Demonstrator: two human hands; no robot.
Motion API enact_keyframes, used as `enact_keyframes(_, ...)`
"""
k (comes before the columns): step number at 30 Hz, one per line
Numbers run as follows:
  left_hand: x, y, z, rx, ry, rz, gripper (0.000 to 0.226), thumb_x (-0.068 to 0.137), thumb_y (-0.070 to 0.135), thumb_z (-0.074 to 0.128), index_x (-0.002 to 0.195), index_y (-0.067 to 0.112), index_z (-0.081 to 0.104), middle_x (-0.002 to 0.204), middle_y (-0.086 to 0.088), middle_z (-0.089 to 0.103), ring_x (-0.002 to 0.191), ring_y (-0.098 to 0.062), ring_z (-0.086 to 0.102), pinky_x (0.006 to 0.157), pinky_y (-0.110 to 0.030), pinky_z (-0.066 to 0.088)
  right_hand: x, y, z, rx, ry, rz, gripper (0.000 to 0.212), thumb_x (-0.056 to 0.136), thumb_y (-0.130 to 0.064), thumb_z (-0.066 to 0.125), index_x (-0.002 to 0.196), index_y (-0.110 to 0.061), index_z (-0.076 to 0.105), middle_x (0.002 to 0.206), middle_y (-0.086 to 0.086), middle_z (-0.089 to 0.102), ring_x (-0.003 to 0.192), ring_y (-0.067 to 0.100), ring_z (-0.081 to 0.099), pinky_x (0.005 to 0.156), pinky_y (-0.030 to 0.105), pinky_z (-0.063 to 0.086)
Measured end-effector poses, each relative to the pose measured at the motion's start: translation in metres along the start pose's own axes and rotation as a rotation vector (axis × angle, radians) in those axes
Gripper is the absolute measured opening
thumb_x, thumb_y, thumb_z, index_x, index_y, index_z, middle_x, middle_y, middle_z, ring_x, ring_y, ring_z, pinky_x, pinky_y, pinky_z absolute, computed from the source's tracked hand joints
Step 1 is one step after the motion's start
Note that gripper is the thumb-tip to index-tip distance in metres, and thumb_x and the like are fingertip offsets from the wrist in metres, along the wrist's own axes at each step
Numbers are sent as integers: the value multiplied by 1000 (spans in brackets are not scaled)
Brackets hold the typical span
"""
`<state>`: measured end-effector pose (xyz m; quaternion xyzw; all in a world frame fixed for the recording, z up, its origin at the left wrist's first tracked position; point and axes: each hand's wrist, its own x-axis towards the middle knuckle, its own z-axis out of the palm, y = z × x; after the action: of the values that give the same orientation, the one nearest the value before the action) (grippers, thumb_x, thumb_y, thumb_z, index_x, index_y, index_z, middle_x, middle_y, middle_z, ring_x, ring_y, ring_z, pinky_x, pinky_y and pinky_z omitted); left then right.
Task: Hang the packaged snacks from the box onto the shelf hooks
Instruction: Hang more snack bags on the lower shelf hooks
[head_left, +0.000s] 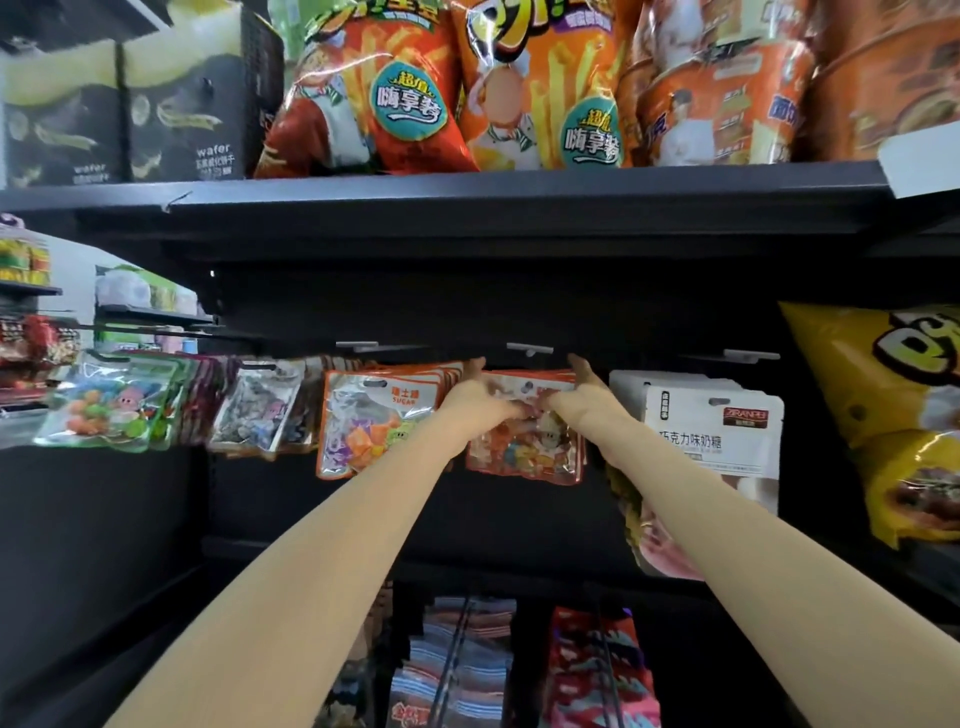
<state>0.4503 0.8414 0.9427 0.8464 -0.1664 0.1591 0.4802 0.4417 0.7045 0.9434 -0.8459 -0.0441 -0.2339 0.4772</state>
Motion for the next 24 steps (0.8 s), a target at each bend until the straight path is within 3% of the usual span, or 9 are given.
enact_keyframes(4, 24, 8, -8, 269, -109, 42, 73, 69, 25, 82, 133, 15, 49, 126, -4, 59, 111, -20, 58, 99, -36, 46, 5, -11, -4, -149, -53, -59, 55, 84, -31, 67, 133, -15, 48, 134, 11, 52, 127, 30, 45, 108, 43, 37)
enact_keyframes(10, 31, 15, -14, 439, -222, 96, 67, 70, 36, 79, 130, 22, 53, 123, 3, 59, 110, -18, 56, 98, -34, 45, 5, -27, -12, -323, -168, -102, 49, 89, -30, 62, 133, -11, 50, 133, 9, 54, 126, 26, 47, 107, 39, 37)
enact_keyframes(17, 26, 12, -22, 358, -315, 85, 67, 68, 22, 82, 129, 21, 55, 119, 0, 63, 109, -18, 59, 101, -40, 45, 5, -22, -20, -246, -218, -1, 33, 85, -17, 67, 115, -17, 56, 111, 4, 61, 91, 14, 58, 71, 26, 47)
enact_keyframes(21, 21, 16, -26, 331, -355, 6, 64, 74, 18, 77, 132, 19, 51, 119, 0, 62, 109, -16, 59, 101, -36, 45, 3, -25, -21, -309, -187, 28, 23, 88, -13, 58, 111, -13, 56, 104, 6, 62, 93, 18, 60, 76, 30, 50)
enact_keyframes(24, 14, 22, -29, 130, -314, -66, 26, 84, 8, 56, 110, 8, 55, 109, -4, 57, 104, -17, 53, 96, -33, 42, 8, -31, -23, -197, -104, 45, 13, 96, -17, 48, 96, -12, 59, 87, 6, 63, 77, 17, 58, 65, 26, 44)
